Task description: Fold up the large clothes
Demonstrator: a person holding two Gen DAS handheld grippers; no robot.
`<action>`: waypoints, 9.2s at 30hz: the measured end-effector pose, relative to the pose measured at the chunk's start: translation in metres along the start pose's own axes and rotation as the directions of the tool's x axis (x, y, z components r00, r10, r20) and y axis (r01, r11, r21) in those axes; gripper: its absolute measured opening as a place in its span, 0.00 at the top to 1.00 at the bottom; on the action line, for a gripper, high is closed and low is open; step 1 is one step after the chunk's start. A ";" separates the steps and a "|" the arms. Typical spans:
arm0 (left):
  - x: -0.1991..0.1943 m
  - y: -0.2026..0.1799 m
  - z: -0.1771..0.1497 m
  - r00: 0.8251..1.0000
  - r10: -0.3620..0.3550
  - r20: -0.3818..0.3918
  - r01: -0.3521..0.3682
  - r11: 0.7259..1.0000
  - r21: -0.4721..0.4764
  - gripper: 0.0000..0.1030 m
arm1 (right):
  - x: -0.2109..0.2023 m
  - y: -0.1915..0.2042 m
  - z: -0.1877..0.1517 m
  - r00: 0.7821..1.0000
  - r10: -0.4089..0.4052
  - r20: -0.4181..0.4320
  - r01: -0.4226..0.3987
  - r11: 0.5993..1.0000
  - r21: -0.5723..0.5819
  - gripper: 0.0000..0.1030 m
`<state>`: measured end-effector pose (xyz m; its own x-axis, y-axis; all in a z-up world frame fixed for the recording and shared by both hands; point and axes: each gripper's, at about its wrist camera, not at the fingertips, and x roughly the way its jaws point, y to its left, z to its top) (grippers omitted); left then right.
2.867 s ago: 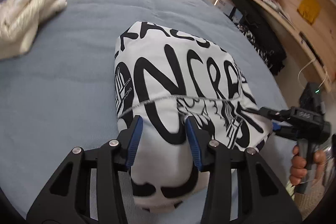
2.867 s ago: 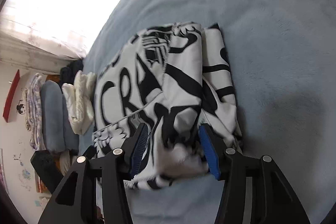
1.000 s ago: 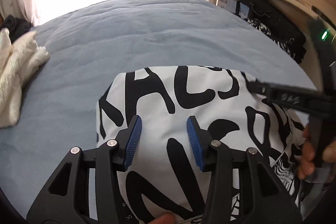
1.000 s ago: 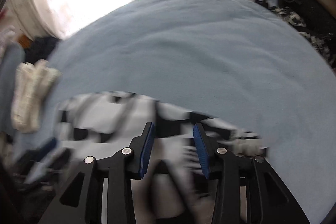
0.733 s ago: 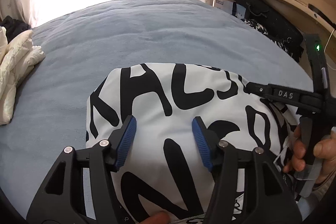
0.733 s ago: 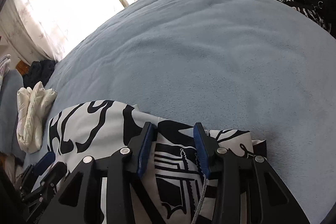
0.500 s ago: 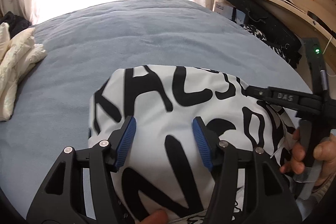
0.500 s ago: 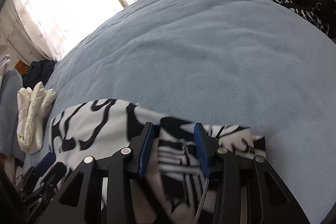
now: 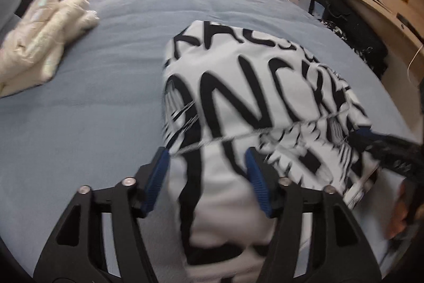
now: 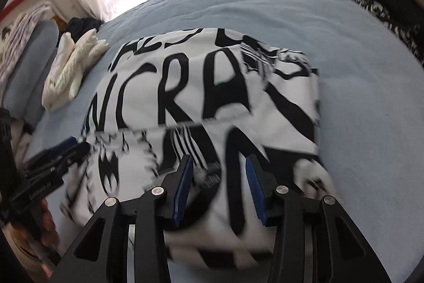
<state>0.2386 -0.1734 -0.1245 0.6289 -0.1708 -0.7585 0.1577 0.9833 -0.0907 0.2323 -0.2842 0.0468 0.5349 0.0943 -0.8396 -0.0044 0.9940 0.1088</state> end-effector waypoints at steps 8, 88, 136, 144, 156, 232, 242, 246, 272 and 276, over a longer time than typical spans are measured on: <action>-0.030 0.018 -0.016 0.998 -0.004 -0.067 0.000 0.998 -0.070 0.36 | -0.052 0.006 -0.020 0.999 -0.041 0.008 0.041 0.998 -0.052 0.26; 0.033 -0.053 0.054 0.970 -0.183 -0.157 0.166 0.979 -0.117 0.54 | -0.016 0.051 0.052 0.971 0.240 -0.012 -0.240 0.970 -0.029 0.78; 0.098 0.538 0.328 0.996 -0.083 -0.030 0.076 0.980 -0.185 0.29 | 0.343 0.177 0.214 0.889 0.428 0.161 -0.440 0.897 0.048 0.65; 0.109 0.550 0.316 0.994 -0.106 0.015 0.106 0.969 -0.222 0.21 | 0.389 0.176 0.219 0.927 0.356 0.119 -0.359 0.933 0.004 0.28; 0.021 0.535 0.354 0.970 0.178 0.166 -0.146 0.971 -0.189 0.29 | 0.336 0.164 0.276 0.948 0.206 0.243 -0.209 0.978 -0.014 0.27; -0.168 0.119 0.115 0.975 0.209 0.076 -0.192 0.964 -0.184 0.22 | 0.043 0.049 -0.023 0.998 0.038 0.056 -0.022 0.967 -0.253 0.11; -0.180 0.066 0.027 0.978 0.200 0.059 -0.186 0.965 -0.186 0.22 | 0.005 -0.026 -0.140 0.999 0.016 0.040 -0.010 0.990 -0.140 0.10; -0.189 0.046 0.002 0.975 0.217 0.057 -0.204 0.964 -0.173 0.22 | -0.025 -0.042 -0.175 0.997 0.003 0.077 0.005 0.994 -0.112 0.07; -0.228 0.013 -0.019 0.976 0.198 0.095 -0.184 0.973 -0.140 0.22 | -0.101 -0.077 -0.212 0.987 0.023 0.157 -0.002 0.990 -0.138 0.05; -0.227 0.012 -0.017 0.975 0.199 0.097 -0.184 0.973 -0.139 0.22 | -0.104 -0.085 -0.213 0.987 0.027 0.160 -0.006 0.991 -0.132 0.05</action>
<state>0.0846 -0.1223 0.0350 0.7186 0.0228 -0.6950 -0.0682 0.9970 -0.0379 -0.0025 -0.3667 0.0116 0.6628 0.1115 -0.7404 -0.1190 0.9920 0.0428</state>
